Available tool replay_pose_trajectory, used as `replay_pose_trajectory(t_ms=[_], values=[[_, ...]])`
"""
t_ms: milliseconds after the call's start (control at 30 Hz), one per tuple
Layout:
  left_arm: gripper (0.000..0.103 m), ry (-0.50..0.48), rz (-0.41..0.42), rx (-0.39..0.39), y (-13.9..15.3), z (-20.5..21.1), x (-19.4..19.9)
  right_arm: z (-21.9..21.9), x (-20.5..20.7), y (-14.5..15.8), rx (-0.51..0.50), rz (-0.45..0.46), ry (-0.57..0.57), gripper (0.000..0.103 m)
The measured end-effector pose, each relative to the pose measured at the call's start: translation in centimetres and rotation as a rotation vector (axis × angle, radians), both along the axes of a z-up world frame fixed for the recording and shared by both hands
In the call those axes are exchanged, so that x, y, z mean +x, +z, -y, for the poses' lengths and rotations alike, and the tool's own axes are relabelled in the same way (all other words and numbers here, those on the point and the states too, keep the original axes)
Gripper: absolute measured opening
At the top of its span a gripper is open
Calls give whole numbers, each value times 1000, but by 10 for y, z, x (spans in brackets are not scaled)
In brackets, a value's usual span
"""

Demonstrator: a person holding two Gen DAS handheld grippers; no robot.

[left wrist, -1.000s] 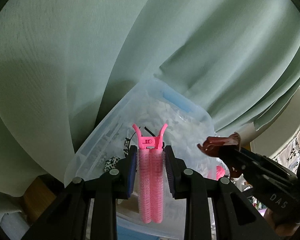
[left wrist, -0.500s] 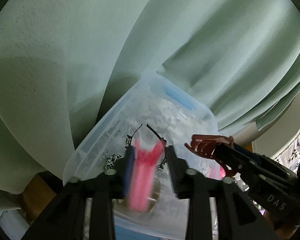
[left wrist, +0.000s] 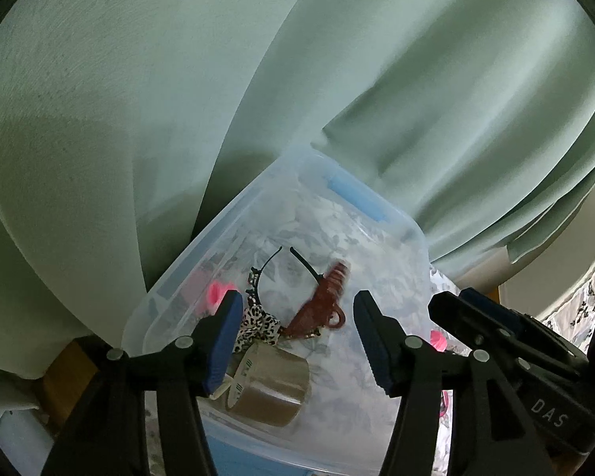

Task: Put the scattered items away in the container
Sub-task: 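Withdraw both open tools from the bin toward the coil bands and mirror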

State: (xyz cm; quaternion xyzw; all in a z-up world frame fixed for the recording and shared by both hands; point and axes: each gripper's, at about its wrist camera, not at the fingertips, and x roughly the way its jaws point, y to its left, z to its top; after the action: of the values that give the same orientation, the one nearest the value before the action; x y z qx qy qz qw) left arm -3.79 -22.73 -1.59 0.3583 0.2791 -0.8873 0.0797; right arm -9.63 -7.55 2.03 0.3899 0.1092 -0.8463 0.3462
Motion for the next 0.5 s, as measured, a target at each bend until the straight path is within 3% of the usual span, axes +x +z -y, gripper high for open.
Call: replay_pose_trajectory(t_ms=[500], values=[[59,-21,-2,-44,12,-19,-2,-25,2,7,-44,1,-35,54]])
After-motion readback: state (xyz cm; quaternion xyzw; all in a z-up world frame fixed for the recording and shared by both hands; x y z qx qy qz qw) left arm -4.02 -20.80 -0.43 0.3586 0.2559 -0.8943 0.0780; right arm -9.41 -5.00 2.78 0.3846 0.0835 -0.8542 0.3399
